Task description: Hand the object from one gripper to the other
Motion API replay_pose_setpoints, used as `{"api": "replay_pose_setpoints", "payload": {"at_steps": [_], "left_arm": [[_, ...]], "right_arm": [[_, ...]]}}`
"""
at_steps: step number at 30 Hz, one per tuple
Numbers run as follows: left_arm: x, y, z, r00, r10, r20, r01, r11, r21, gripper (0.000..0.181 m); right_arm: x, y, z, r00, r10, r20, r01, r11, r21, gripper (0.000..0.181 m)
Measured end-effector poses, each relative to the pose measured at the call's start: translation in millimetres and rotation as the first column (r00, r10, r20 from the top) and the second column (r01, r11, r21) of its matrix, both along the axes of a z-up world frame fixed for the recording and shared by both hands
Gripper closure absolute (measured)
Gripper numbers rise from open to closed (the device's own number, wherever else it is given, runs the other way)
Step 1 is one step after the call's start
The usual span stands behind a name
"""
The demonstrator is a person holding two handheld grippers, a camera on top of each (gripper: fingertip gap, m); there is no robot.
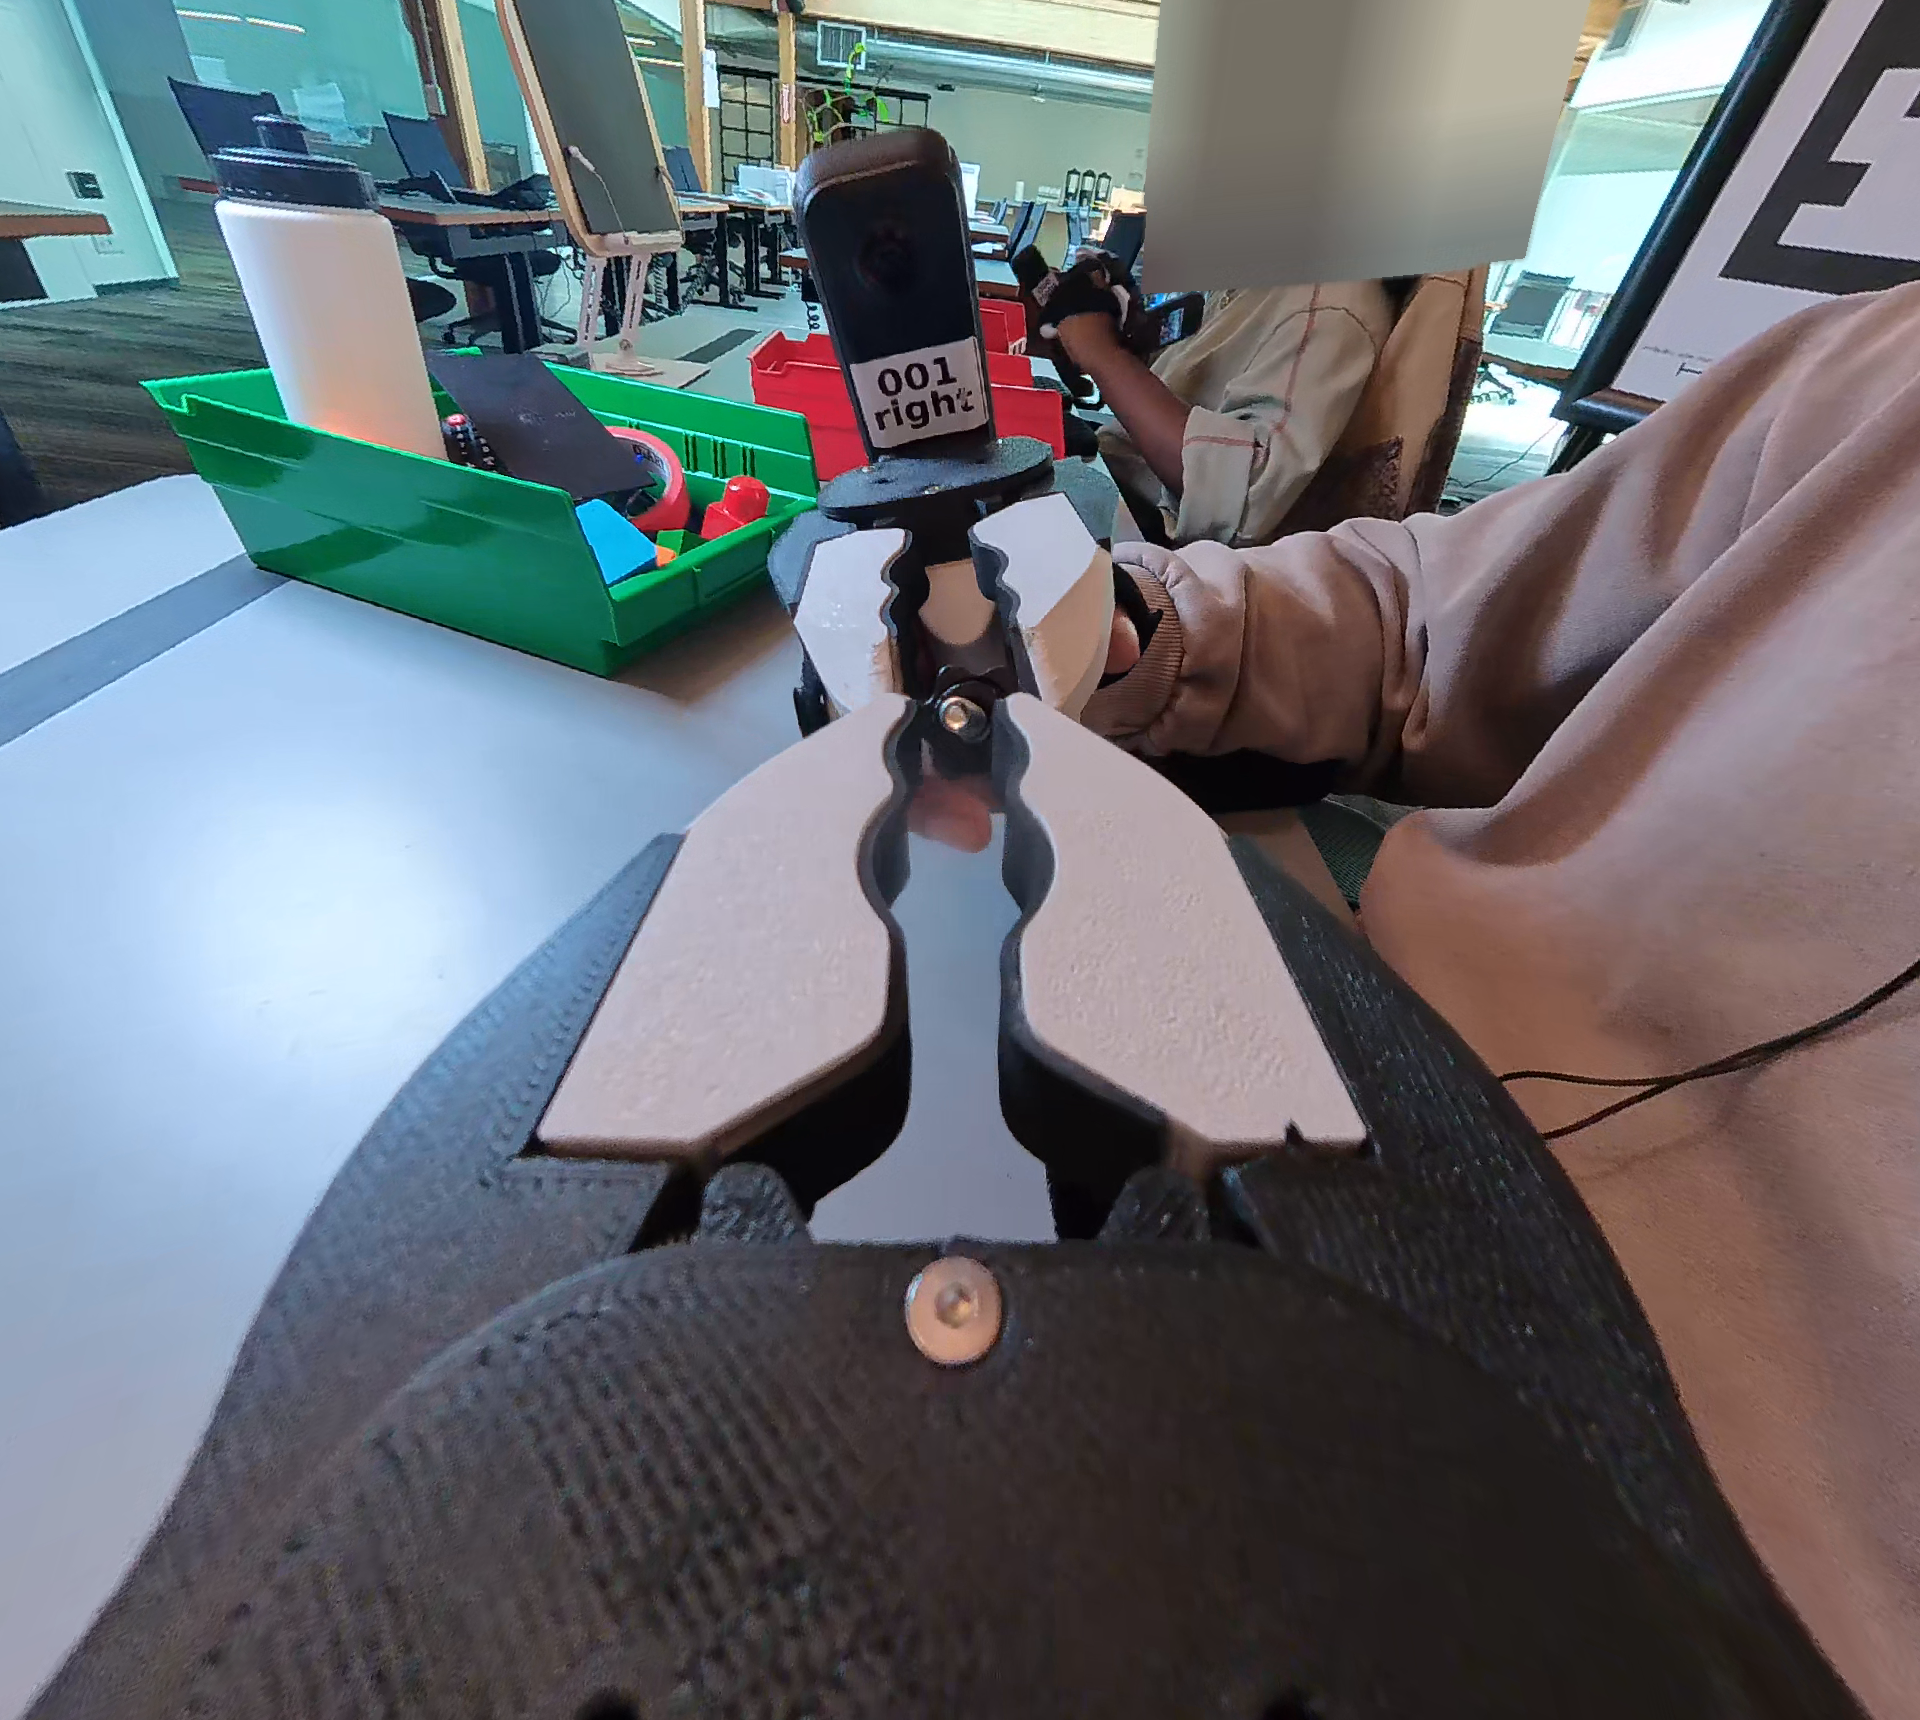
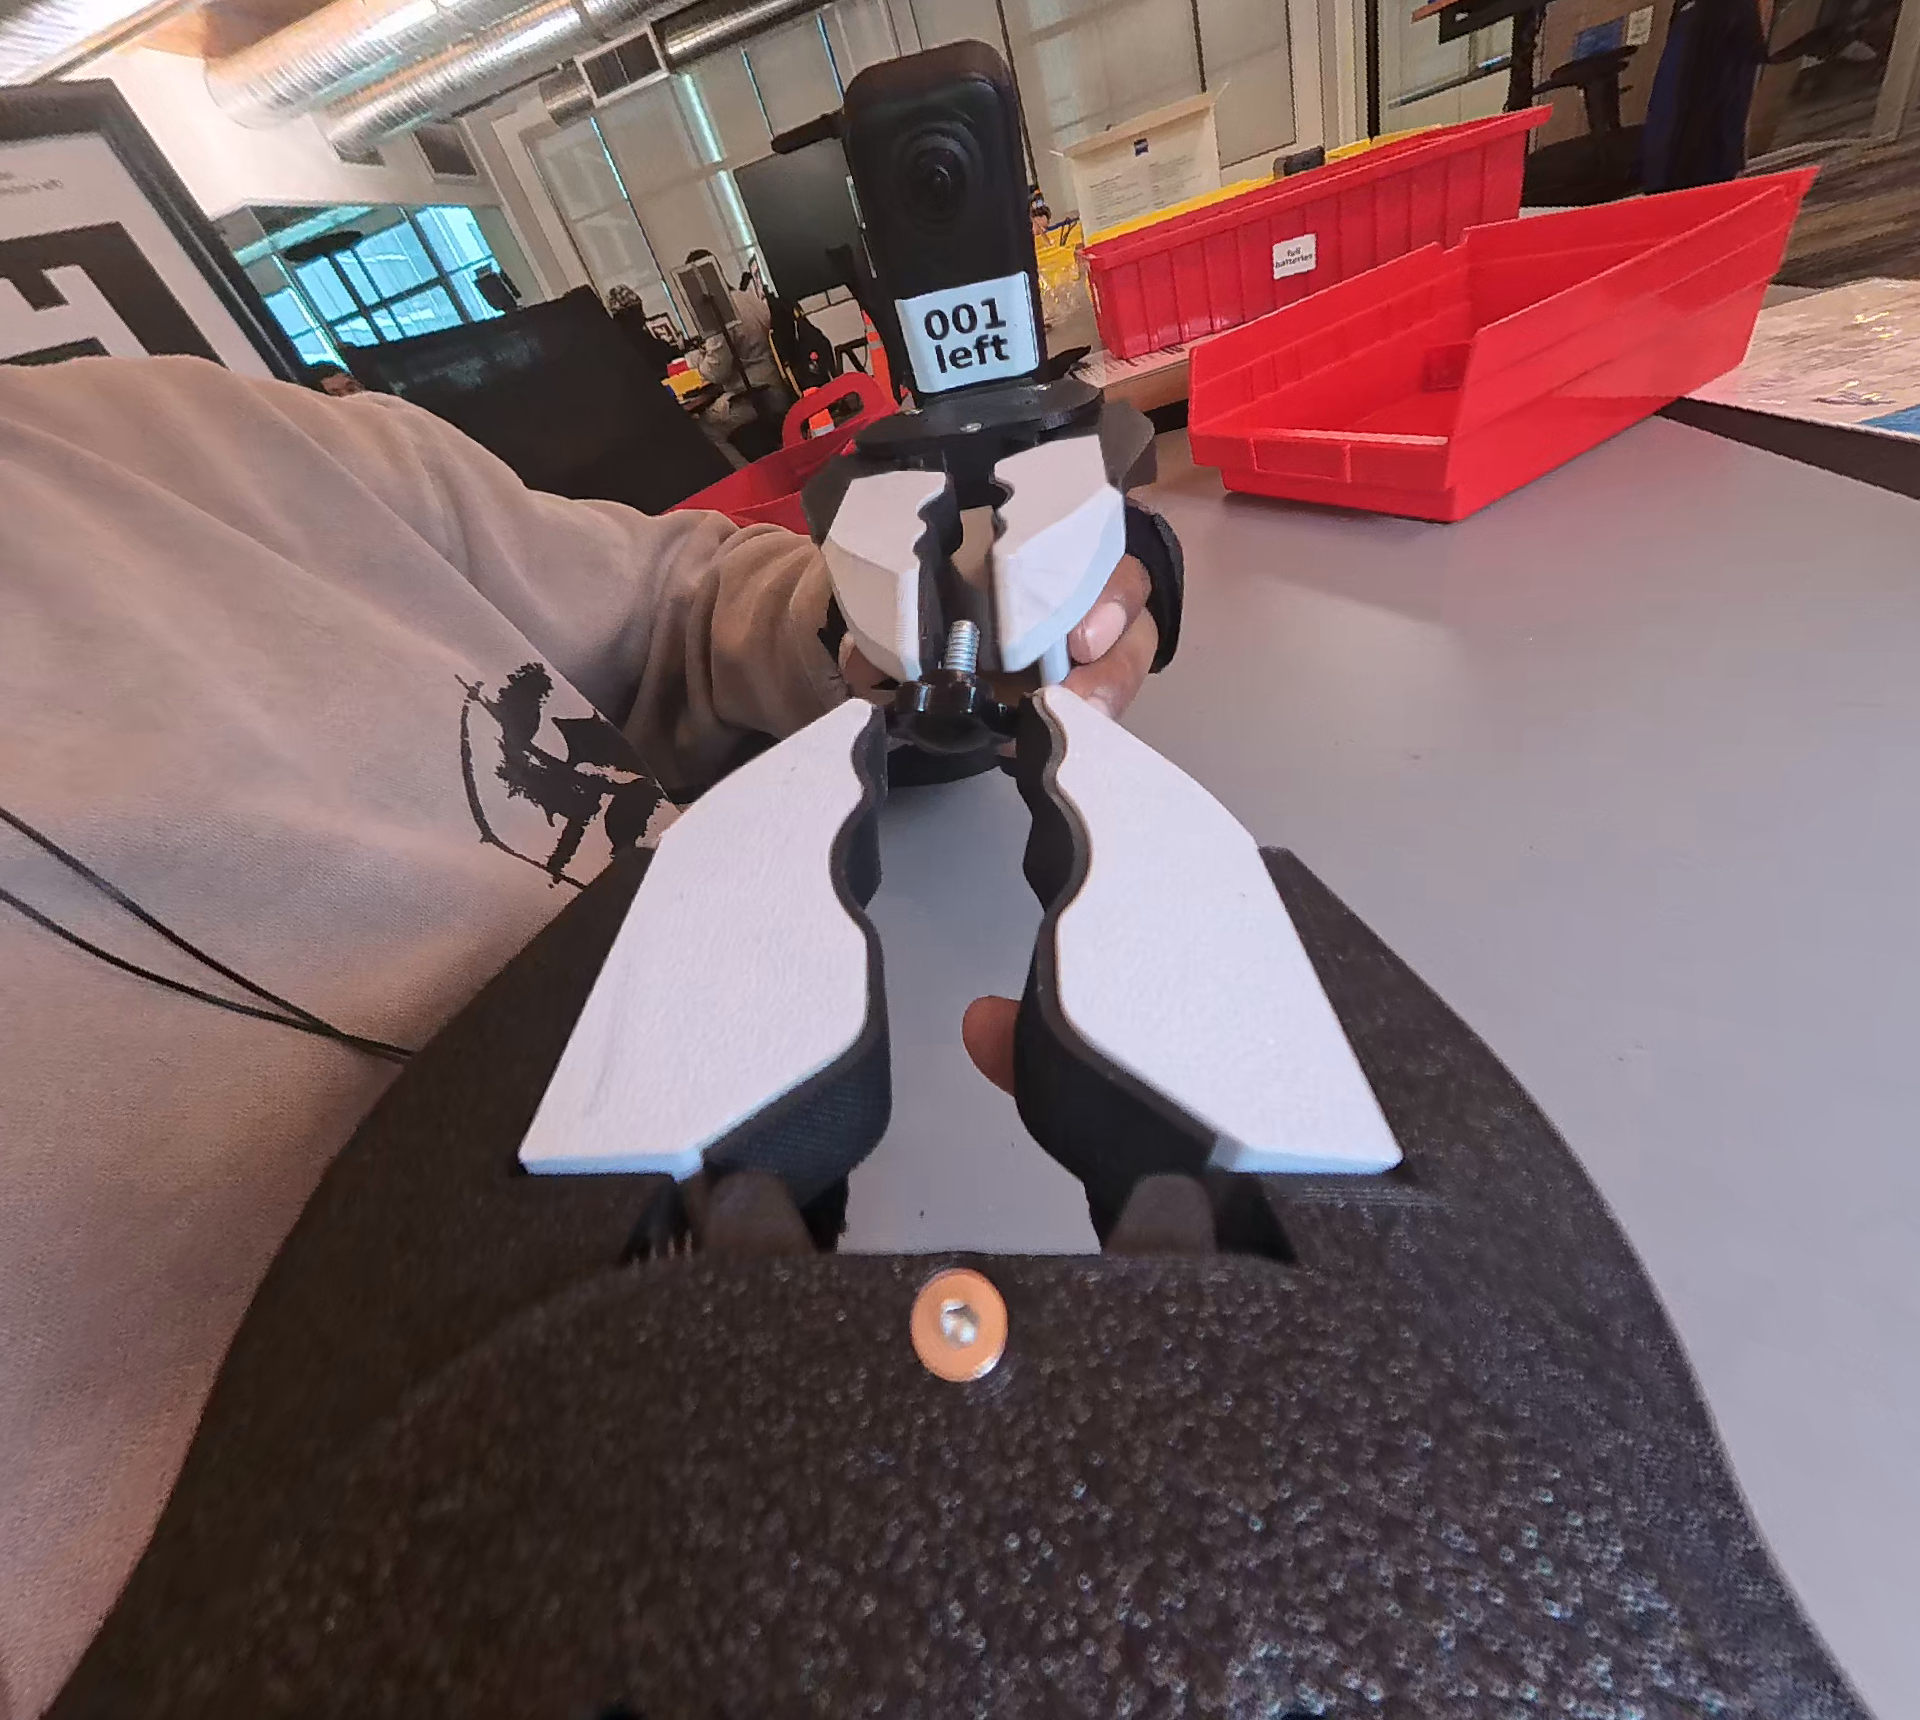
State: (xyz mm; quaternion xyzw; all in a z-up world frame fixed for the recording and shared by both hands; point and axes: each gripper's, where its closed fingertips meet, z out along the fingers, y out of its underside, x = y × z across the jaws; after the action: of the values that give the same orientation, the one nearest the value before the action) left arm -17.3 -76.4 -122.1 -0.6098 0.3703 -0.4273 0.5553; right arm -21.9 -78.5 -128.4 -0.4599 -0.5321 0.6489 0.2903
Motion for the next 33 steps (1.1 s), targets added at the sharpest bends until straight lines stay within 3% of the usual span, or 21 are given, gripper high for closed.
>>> {"api": "replay_pose_setpoints", "payload": {"at_steps": [5, 12, 16, 21, 25, 30, 33], "left_arm": [[-1, 2, 2, 1.0, 0.022, -0.012, -0.022, 1.0, 0.012, 0.174], [-18, 20, 9, 0.985, 0.164, 0.049, -0.165, 0.986, 0.019, 0.175], [-21, 23, 9, 0.968, 0.25, -0.009, -0.246, 0.958, 0.149, 0.175], [-17, 20, 8, 0.91, 0.389, -0.143, -0.297, 0.853, 0.428, 0.175], [-12, 20, 0, 0.818, 0.522, -0.242, -0.27, 0.72, 0.64, 0.175], [-9, 20, -4, 0.749, 0.599, -0.284, -0.233, 0.639, 0.733, 0.175], [-8, 20, -5, 0.737, 0.609, -0.293, -0.22, 0.626, 0.748, 0.175]], "right_arm": [[-1, 3, 3, 1.0, -0.025, -0.019, 0.025, 1.0, -0.007, 0.157], [-9, 25, 6, 0.962, -0.262, -0.072, 0.267, 0.961, 0.076, 0.158], [-13, 20, 8, 0.962, -0.267, -0.063, 0.268, 0.963, 0.006, 0.155], [-16, 24, 10, 0.962, -0.272, -0.021, 0.262, 0.941, -0.214, 0.154], [-17, 24, 9, 0.963, -0.268, 0.001, 0.26, 0.932, -0.253, 0.158], [-19, 22, 4, 0.964, -0.265, 0.031, 0.264, 0.932, -0.248, 0.155], [-19, 22, 2, 0.964, -0.263, 0.039, 0.265, 0.935, -0.235, 0.155]]}}
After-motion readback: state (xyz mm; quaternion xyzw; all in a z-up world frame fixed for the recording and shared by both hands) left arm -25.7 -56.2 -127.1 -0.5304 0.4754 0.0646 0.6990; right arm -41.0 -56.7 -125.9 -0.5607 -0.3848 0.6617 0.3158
